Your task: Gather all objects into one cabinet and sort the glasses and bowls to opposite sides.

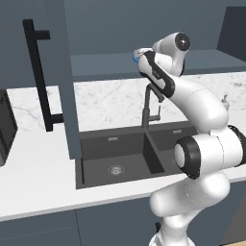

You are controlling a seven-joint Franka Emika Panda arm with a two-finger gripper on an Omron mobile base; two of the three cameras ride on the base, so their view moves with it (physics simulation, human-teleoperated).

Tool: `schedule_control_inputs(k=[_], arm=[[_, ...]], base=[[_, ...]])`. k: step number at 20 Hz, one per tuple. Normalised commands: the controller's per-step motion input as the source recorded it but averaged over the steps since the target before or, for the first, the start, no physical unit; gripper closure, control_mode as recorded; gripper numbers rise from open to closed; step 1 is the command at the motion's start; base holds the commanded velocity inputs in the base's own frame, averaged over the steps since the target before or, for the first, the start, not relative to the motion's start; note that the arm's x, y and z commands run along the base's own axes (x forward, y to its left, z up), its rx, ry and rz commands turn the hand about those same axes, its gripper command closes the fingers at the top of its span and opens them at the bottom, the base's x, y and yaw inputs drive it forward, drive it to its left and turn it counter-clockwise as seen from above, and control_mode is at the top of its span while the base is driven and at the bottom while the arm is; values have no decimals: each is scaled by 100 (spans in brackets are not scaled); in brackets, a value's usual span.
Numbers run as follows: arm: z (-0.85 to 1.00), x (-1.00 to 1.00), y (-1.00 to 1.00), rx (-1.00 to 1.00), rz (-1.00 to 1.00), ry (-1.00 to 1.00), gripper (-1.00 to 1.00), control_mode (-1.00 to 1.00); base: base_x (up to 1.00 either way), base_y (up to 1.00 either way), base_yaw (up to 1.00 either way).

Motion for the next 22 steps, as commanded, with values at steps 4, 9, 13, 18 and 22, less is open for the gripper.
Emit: schedule_control_inputs(k=[4, 9, 13, 18, 22], arm=[[-15, 4, 0, 0, 0, 0, -100, -100], [-14, 10, 1, 0, 0, 0, -100, -100], [-10, 12, 2, 0, 0, 0, -100, -100], [-3, 4, 1, 0, 0, 0, 100, -100], [0, 0, 1, 0, 0, 1, 100, -100]], base=[[0, 0, 0], [0, 0, 0], [0, 0, 0], [0, 0, 0], [0, 0, 0]])
